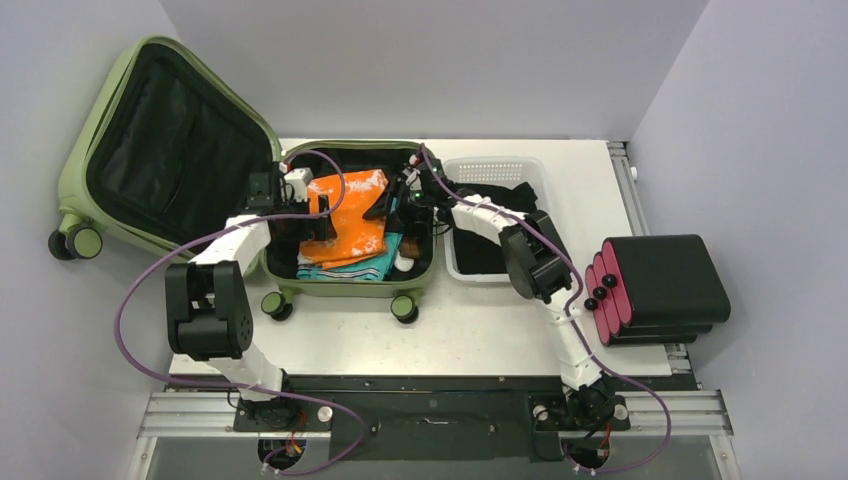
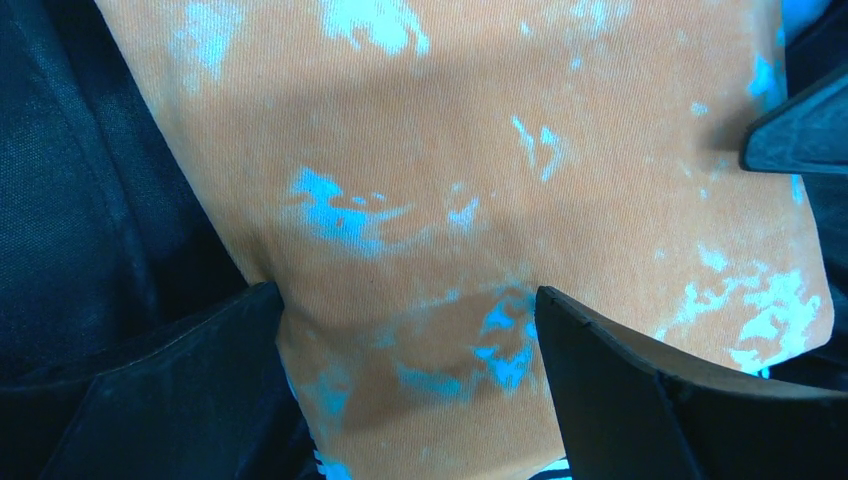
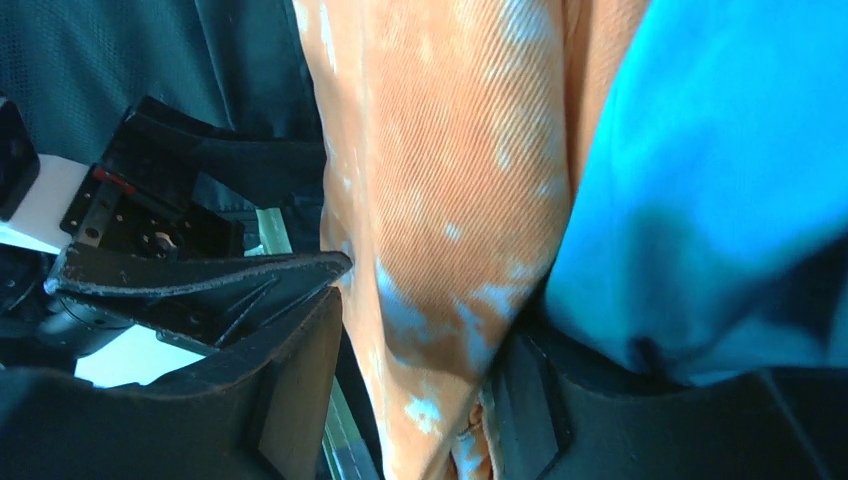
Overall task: Open, take out, and arrange the luggage
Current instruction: Pick up the clothes from the luggage.
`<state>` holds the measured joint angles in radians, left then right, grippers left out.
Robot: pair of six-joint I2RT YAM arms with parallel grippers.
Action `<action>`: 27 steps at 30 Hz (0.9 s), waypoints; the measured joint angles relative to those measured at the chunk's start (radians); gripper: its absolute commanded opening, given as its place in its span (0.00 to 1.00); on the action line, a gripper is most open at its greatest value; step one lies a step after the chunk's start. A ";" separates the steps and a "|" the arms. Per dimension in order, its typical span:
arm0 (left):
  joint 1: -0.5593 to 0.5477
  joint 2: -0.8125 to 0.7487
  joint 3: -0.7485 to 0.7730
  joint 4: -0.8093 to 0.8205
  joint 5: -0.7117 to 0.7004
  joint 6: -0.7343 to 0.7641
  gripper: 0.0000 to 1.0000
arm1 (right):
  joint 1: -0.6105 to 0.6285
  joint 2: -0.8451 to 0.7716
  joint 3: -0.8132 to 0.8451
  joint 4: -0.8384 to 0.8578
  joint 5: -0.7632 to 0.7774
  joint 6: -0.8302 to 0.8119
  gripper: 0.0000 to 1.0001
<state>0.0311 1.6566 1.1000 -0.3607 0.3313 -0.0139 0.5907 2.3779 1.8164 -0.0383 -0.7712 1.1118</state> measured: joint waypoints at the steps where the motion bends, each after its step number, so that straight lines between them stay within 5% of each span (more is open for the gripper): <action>1: 0.000 0.000 0.000 0.001 0.001 0.000 0.96 | 0.001 0.014 0.014 0.014 -0.011 0.015 0.50; 17: 0.000 -0.019 -0.023 0.028 0.004 -0.002 0.96 | 0.008 0.087 0.009 0.497 -0.113 0.408 0.46; 27: 0.000 -0.030 -0.030 0.030 0.019 -0.001 0.96 | 0.013 0.087 0.092 0.135 -0.069 0.128 0.49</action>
<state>0.0315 1.6264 1.0698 -0.3309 0.3500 -0.0147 0.6033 2.4653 1.9083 0.0967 -0.8398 1.2400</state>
